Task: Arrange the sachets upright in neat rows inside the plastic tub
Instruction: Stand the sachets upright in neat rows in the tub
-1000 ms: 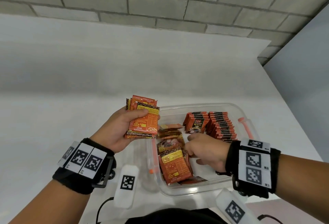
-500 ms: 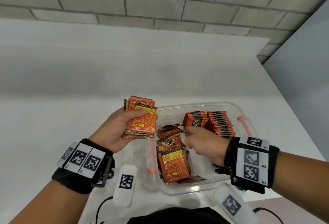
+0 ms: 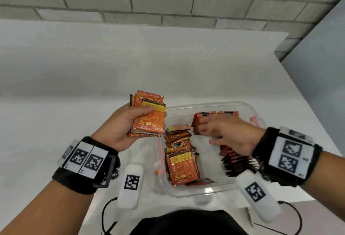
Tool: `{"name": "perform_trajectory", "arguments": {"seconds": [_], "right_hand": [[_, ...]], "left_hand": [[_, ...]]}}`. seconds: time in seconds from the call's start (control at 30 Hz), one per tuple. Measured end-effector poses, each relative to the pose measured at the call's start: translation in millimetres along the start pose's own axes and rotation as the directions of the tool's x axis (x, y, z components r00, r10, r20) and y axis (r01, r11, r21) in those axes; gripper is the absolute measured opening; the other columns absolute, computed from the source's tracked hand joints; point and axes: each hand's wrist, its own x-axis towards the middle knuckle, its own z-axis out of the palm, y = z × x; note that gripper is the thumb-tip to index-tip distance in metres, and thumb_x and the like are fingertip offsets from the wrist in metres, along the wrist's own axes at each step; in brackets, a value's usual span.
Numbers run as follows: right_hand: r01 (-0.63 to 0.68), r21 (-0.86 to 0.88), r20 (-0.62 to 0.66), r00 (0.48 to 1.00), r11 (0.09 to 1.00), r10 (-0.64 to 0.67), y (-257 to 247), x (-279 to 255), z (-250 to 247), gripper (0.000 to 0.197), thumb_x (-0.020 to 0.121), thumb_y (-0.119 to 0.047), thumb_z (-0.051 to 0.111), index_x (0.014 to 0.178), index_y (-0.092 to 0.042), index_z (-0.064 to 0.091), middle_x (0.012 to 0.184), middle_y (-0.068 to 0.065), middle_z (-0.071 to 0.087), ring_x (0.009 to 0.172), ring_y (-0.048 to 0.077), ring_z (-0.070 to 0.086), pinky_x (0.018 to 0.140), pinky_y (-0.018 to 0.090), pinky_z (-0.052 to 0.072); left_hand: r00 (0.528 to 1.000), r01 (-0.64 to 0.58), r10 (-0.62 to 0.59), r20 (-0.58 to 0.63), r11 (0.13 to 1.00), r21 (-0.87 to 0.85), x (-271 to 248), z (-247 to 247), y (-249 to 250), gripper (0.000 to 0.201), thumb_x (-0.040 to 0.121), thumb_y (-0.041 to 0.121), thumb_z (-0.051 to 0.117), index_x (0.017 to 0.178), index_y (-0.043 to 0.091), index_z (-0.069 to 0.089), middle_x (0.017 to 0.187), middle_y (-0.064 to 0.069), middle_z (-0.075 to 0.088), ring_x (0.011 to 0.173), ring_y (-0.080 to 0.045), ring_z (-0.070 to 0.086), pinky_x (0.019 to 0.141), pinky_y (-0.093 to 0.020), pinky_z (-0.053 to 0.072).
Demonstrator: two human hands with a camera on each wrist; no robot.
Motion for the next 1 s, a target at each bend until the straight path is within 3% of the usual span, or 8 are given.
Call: {"name": "perform_trajectory", "arguments": {"seconds": [0.13,0.3,0.43,0.5,0.57,0.63,0.8,1.0], "right_hand": [[0.104,0.155,-0.028,0.995,0.982,-0.101,-10,-9,-23,0.022,0.092,-0.017,0.056,0.113,-0.014,0.063,0.109,0.007,0.070,0.098,0.021,0.066,0.085,0.034,0.052],[0.242,0.124,0.001,0.970,0.962,-0.244,-14,-13,-15,0.031,0.090,-0.037,0.060,0.114,-0.017,0.058,0.107,0.008,0.066,0.083,0.017,0.063,0.065,0.030,0.053],[0.422,0.080,-0.135,0.902,0.903,-0.409,-12,-10,-7,0.048,0.073,-0.044,0.070,0.109,-0.018,0.051,0.099,0.009,0.061,0.080,0.018,0.065,0.060,0.032,0.055],[0.481,0.107,-0.167,0.871,0.870,-0.461,-10,-8,-10,0.044,0.071,-0.037,0.074,0.104,-0.019,0.051,0.091,0.007,0.057,0.077,0.018,0.066,0.057,0.030,0.054],[0.502,0.136,-0.150,0.863,0.854,-0.483,-8,-7,-15,0.032,0.078,-0.023,0.073,0.102,-0.015,0.053,0.084,0.005,0.058,0.075,0.016,0.066,0.057,0.031,0.056],[0.505,0.131,-0.116,0.863,0.853,-0.492,-4,-7,-19,0.023,0.081,-0.018,0.070,0.100,-0.012,0.058,0.082,0.004,0.063,0.073,0.015,0.068,0.060,0.032,0.057],[0.498,0.139,-0.111,0.867,0.856,-0.486,4,-8,-31,0.014,0.088,-0.014,0.063,0.101,-0.011,0.058,0.093,0.014,0.069,0.074,0.016,0.069,0.056,0.026,0.056],[0.463,0.253,-0.082,0.885,0.849,-0.458,3,-9,-41,0.011,0.092,-0.010,0.057,0.103,-0.013,0.058,0.098,0.013,0.068,0.073,0.016,0.067,0.051,0.023,0.053]], "left_hand": [[0.998,-0.011,0.008,0.055,0.999,0.042,4,24,9,0.043,0.075,0.019,0.060,0.115,0.006,0.060,0.099,-0.016,0.072,0.078,-0.027,0.072,0.062,-0.033,0.059],[0.996,-0.032,0.025,0.081,0.996,0.086,24,68,5,0.042,0.077,0.014,0.061,0.117,0.003,0.059,0.102,-0.017,0.069,0.081,-0.026,0.070,0.070,-0.035,0.059],[0.993,-0.048,0.041,0.110,0.997,0.057,30,91,-10,0.027,0.086,0.008,0.059,0.112,0.002,0.061,0.100,-0.016,0.068,0.083,-0.026,0.069,0.075,-0.037,0.057],[0.993,-0.029,0.029,0.117,1.000,0.004,29,94,-16,0.029,0.085,0.017,0.060,0.112,0.006,0.061,0.101,-0.015,0.067,0.084,-0.025,0.069,0.074,-0.037,0.057],[0.992,0.001,0.005,0.128,0.999,-0.048,28,95,-20,0.035,0.084,0.025,0.063,0.115,0.008,0.062,0.106,-0.015,0.067,0.088,-0.027,0.067,0.077,-0.039,0.056],[0.992,0.018,-0.007,0.126,0.996,-0.090,28,93,-24,0.038,0.082,0.022,0.058,0.116,0.007,0.061,0.108,-0.016,0.066,0.091,-0.028,0.066,0.080,-0.039,0.054],[0.996,0.026,-0.016,0.086,0.992,-0.124,25,90,-32,0.044,0.079,0.017,0.053,0.122,0.006,0.056,0.112,-0.018,0.067,0.094,-0.031,0.067,0.080,-0.042,0.055],[0.998,-0.028,0.034,0.057,0.994,-0.110,25,92,-34,0.036,0.080,0.016,0.059,0.116,0.009,0.057,0.109,-0.017,0.069,0.093,-0.032,0.069,0.072,-0.051,0.056]]}}
